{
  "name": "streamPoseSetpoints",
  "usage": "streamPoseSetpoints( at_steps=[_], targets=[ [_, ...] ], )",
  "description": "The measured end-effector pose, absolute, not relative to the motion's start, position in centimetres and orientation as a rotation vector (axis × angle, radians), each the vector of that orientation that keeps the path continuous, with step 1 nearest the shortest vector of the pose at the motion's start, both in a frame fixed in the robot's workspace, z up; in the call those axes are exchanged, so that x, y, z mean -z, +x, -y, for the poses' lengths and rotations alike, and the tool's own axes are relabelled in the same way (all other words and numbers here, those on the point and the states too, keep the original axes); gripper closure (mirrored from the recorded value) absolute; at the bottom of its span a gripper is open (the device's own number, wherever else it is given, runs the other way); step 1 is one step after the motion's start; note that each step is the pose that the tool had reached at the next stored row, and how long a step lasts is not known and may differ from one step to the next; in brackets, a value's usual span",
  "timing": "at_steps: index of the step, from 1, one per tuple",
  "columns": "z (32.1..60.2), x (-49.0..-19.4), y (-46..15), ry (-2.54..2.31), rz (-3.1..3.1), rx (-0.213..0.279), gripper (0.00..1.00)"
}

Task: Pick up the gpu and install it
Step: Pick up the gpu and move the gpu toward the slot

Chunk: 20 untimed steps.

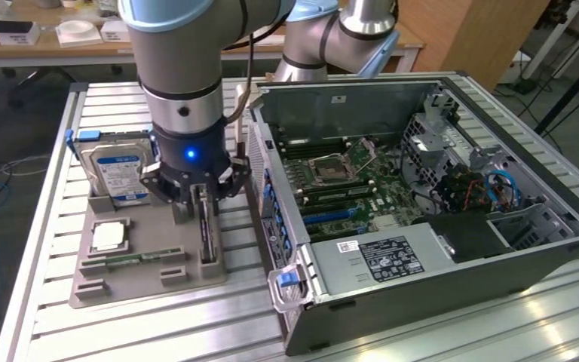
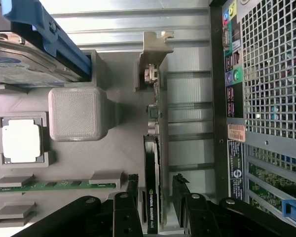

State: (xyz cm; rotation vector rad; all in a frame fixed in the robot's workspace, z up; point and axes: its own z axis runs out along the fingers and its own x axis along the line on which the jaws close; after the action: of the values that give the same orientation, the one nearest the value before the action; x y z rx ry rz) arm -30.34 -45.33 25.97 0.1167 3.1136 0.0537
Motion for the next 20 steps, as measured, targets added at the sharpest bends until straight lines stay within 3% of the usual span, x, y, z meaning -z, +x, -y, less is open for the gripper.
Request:
streamPoseSetpoints(
  at_steps=[20],
  targets=[
    [44.7,-23.8,-30.3,0.116,-3.114,-0.043,0.59]
  ],
)
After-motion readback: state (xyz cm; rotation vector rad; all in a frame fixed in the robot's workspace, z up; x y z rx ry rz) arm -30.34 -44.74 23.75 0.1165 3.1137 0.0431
